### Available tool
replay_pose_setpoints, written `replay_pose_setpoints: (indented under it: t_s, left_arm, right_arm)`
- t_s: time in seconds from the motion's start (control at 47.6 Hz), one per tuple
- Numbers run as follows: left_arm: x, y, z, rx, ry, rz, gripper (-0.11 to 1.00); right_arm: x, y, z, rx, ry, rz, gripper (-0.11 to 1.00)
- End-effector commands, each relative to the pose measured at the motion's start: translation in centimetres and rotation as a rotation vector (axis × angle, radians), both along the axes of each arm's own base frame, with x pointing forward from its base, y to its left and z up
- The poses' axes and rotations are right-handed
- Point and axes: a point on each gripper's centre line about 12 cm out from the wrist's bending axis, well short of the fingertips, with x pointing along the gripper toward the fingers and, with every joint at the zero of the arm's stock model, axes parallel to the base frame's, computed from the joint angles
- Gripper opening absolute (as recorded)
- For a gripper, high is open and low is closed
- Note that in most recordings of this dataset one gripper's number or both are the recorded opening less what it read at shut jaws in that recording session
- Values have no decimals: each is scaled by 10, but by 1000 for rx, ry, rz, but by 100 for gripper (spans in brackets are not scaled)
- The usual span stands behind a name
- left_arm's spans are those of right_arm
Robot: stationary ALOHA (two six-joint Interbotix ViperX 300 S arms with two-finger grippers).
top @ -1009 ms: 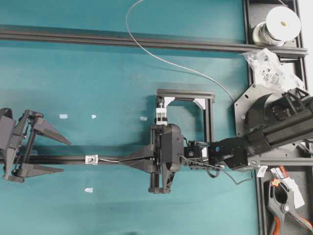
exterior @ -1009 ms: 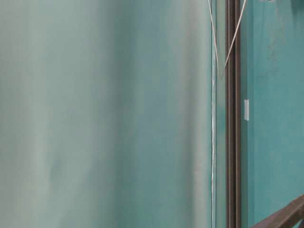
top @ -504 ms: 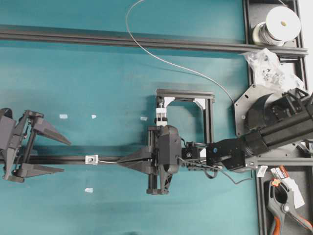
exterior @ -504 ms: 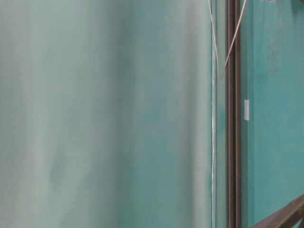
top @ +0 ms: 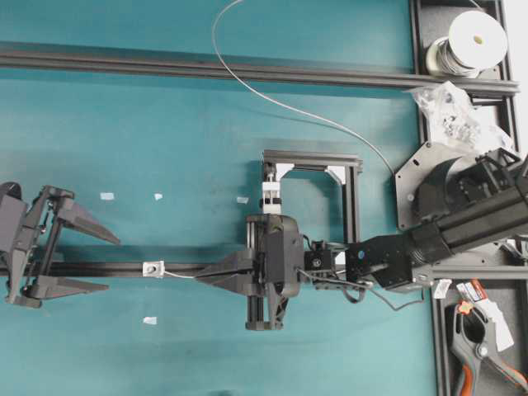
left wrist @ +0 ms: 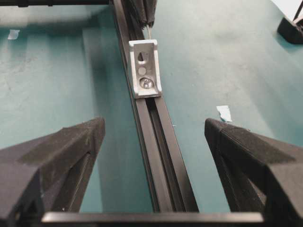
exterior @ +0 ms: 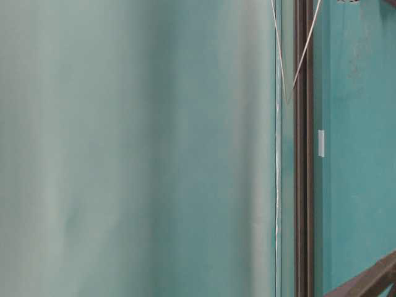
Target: Insert the wire through the hole in the metal fitting.
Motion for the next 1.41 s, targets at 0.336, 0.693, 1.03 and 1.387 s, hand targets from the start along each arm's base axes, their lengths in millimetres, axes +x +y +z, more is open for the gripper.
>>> replay_pose_setpoints:
  t_s: [0.336, 0.693, 1.03, 1.387]
  left_arm:
    - [4, -2, 11, -10, -40, -2, 77]
    - [5, -2, 14, -13, -50, -2, 77]
    - [5, -2, 14, -12, -48, -3, 77]
    - [5, -3, 14, -7, -52, -4, 77]
  right_arm:
    - [7, -1, 9, 10, -32, -9, -1]
    - [6, -1, 8, 7, -31, -9, -1]
    - [7, 1, 11, -5, -45, 18, -1]
    - [7, 4, 11, -5, -47, 29, -1]
